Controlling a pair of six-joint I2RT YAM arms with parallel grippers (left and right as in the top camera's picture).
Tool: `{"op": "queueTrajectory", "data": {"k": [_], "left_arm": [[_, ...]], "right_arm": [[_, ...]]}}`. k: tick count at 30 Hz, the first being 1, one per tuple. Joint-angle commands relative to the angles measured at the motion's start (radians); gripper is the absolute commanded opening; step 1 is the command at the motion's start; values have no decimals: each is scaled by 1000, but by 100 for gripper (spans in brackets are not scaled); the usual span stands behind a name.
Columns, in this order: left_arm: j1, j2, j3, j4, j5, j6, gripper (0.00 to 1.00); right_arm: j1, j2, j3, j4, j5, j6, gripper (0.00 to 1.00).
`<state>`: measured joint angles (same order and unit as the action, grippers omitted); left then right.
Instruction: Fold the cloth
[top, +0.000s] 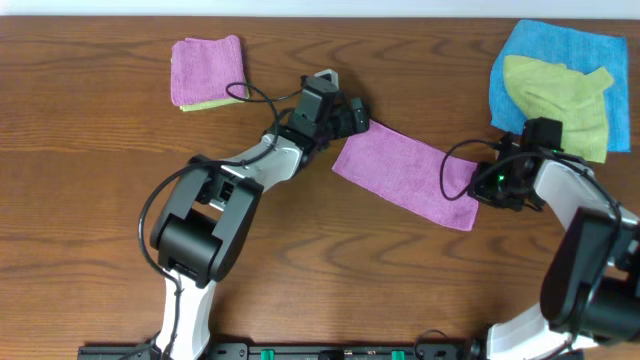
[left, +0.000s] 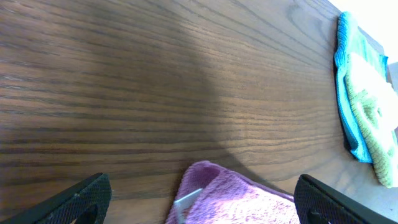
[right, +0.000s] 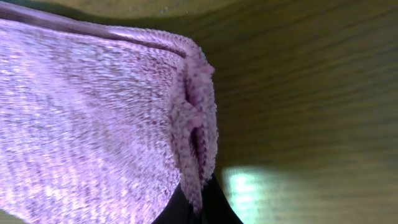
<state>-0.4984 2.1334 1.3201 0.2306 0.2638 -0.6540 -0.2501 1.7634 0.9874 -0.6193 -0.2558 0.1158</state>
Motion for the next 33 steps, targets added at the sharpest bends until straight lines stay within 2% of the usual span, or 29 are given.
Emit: {"op": "queueTrajectory", "data": {"k": [1,7,12,18,33], "left_arm": [[8,-65,18,-29,32,14,95],[40,-114,18,-146,33,96,95],[67,-124,18,-248,51,109,95],[73,-123,18,-332,51,148,95],[73,-124,18,-336,80,153,95]], "right_arm": [[13,-69,32,-12,22,26,2],[66,-133,32,-8,5,85,2],[129,-146,33,20,2,140,1],[201,-146,33,156,-6,217,1],[238,-146,34,278,-1,316,1]]}}
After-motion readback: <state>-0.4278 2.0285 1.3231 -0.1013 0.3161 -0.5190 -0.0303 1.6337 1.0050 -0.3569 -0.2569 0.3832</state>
